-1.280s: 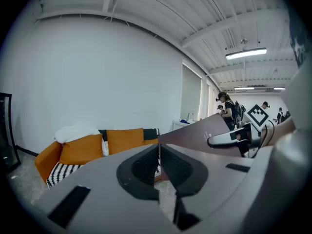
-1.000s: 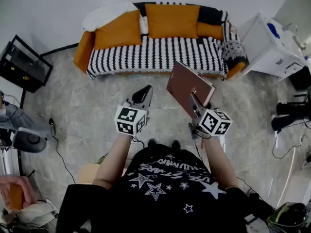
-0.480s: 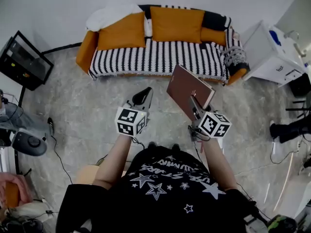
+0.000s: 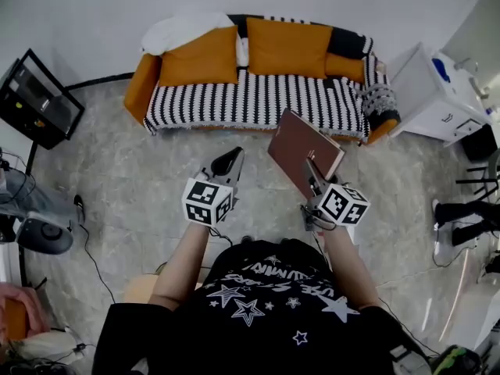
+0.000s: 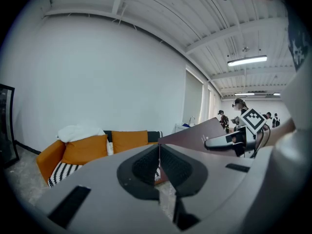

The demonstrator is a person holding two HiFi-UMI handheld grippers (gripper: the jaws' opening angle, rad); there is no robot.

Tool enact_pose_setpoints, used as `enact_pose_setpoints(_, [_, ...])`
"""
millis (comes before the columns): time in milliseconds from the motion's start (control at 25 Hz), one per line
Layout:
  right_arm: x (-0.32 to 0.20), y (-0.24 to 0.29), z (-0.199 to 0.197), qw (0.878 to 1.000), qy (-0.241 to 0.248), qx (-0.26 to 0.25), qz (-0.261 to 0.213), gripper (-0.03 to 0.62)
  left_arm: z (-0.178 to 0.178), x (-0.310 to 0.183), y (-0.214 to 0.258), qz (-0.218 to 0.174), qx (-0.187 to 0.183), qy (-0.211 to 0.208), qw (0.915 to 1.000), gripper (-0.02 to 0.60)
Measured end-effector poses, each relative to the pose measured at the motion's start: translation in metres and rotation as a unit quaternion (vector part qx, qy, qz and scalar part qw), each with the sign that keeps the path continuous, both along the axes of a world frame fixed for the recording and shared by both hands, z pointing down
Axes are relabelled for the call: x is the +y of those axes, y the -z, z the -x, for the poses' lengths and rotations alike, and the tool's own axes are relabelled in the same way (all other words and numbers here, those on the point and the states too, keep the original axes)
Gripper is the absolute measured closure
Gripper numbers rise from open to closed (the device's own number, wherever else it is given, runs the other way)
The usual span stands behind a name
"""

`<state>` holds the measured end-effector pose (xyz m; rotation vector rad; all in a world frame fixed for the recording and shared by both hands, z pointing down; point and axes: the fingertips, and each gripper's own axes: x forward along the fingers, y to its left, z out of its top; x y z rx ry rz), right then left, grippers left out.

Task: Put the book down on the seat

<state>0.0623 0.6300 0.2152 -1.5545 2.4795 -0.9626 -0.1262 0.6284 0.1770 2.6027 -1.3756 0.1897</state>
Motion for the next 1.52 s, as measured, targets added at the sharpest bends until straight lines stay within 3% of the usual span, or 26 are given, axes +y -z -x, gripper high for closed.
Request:
enact_pose_setpoints(240, [0.001,-0.015,0.021,1.000,0.000,0.002,0.029,0.434,0.034,-0.009,-0.009,0.002,-0.028,0.012,0.9995,0.568])
enact_pose_setpoints(800, [-0.045,-0.051,0.022,0.997,0.020,-0.006,0.069,0.434,0.044,-0.034,-0.033,0.039,-0.024,0.038,0.9982,0.568])
enact_pose_setpoints(1120, [-0.112,-0.060,0.000,0.996,0.031,-0.013,0.077,0.434,0.023,-0.094,-0.038,0.052,-0.039,0.045,0.9969,0.568])
enact_pose_setpoints(1520, [-0.192,-0.064,-0.064,0.996,0.012,-0.030,0.081,0.434,-0.037,-0.171,-0.042,0.067,-0.044,0.035,0.9962,0.568])
